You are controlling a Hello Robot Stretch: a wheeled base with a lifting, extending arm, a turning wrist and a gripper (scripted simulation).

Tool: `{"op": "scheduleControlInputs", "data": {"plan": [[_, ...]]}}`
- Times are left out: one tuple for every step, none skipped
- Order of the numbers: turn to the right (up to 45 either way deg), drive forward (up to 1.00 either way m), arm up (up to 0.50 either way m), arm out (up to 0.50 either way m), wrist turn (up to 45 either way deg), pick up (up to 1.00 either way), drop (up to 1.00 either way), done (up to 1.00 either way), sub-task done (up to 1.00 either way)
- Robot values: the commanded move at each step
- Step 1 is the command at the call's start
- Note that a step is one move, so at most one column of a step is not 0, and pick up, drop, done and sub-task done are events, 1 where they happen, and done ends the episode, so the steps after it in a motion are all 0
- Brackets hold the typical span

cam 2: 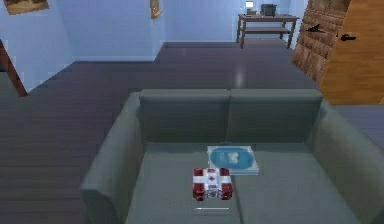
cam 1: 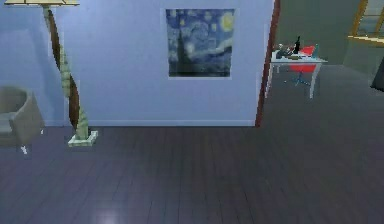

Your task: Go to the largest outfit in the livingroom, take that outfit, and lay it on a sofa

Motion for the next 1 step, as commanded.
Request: {"op": "scheduleControlInputs", "data": {"plan": [[0.0, 0.60, 0.00, 0.00, 0.0, 0.00, 0.00, 0.00, 0.00]]}}
